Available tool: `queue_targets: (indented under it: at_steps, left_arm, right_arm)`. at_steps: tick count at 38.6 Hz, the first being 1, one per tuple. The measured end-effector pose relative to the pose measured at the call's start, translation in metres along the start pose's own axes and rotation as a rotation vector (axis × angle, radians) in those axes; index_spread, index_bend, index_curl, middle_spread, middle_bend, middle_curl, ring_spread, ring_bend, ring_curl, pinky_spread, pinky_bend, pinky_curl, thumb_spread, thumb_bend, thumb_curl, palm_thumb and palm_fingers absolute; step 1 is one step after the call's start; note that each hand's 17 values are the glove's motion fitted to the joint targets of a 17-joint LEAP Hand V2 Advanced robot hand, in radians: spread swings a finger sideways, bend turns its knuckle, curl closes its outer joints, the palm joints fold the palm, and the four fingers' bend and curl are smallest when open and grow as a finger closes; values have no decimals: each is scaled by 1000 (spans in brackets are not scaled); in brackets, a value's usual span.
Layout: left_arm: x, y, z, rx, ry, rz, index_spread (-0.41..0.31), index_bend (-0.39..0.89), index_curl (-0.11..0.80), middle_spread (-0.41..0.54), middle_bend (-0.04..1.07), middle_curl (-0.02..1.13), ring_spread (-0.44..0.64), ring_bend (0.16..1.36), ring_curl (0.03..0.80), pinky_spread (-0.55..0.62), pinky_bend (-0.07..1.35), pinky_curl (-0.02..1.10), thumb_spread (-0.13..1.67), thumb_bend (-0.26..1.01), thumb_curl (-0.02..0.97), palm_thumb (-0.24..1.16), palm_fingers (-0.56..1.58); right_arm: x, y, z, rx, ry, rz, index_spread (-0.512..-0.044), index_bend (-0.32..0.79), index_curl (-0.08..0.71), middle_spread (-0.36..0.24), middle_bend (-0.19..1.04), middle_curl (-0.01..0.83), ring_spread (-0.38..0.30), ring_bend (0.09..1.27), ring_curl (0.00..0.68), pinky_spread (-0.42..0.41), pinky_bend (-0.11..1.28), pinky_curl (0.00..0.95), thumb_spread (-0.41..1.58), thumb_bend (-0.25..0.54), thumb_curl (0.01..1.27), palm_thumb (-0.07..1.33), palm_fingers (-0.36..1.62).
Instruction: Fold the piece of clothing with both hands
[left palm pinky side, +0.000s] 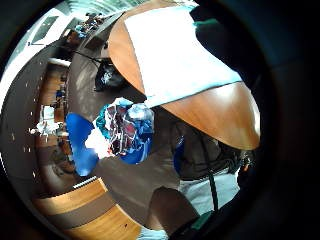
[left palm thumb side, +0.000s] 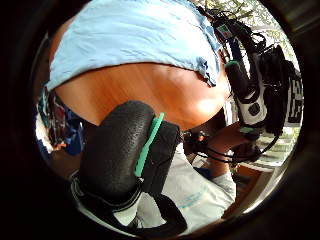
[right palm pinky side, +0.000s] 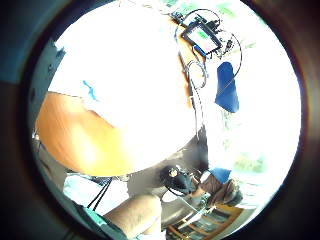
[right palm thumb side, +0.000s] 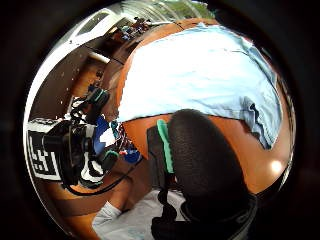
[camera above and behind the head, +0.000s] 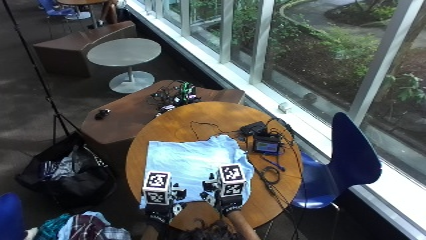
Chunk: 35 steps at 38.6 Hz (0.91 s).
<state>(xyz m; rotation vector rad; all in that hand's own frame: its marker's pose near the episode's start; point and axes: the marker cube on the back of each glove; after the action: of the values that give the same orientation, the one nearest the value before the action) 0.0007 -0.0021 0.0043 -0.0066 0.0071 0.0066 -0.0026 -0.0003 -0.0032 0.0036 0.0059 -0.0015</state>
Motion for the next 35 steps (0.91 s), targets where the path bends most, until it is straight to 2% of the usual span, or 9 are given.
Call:
queue_targets:
  at_steps: [1, 5, 12, 25, 29, 35]
  left_arm:
    - [0, 0, 0, -2, 0, 1, -49, 48, 10, 8, 236, 63, 75, 475, 94, 132, 399, 69, 416, 24, 22, 52, 464]
    - [1, -2, 3, -13, 3, 20, -67, 59, 29, 12, 250, 142, 111, 538, 175, 201, 467, 142, 656, 14, 49, 57, 402]
    - [-2, -3, -5, -1, -11, 18, -83, 84, 59, 23, 263, 212, 154, 593, 228, 275, 527, 196, 892, -9, 95, 58, 328]
    - [-10, -11, 0, 50, -37, 13, -92, 101, 109, 36, 282, 283, 184, 645, 262, 324, 573, 239, 1047, -17, 160, 46, 272]
    - [-18, -26, 22, 84, -31, -3, -93, 108, 125, 37, 283, 298, 185, 654, 269, 329, 580, 249, 1054, -1, 187, 89, 262]
    - [-31, -42, 58, -12, -12, -50, -84, 104, 140, 43, 270, 316, 184, 666, 277, 333, 598, 266, 1053, -4, 221, 144, 234]
  right_arm:
    - [-1, 0, -1, 1, 4, -1, -187, 218, 61, -27, 243, 61, 50, 233, 34, 127, 269, 55, 455, 132, 43, 202, 273]
    - [-4, -1, -9, 11, 30, -7, -269, 217, 125, -34, 239, 104, 75, 234, 73, 187, 271, 105, 739, 152, 76, 241, 258]
    - [-3, -1, -15, 19, 24, -9, -337, 191, 192, -42, 229, 160, 101, 231, 109, 241, 261, 155, 1033, 145, 124, 261, 241]
    - [1, 14, -11, -35, 15, -47, -373, 162, 249, -47, 210, 229, 121, 229, 152, 272, 250, 216, 1221, 98, 188, 280, 220]
    - [17, 16, 7, -49, 24, -3, -374, 135, 249, -40, 199, 244, 127, 230, 163, 274, 291, 242, 1200, 83, 215, 307, 214]
    - [51, 6, 53, -120, 68, 100, -367, 98, 231, -29, 188, 259, 138, 255, 186, 269, 388, 287, 1156, 59, 251, 354, 186]
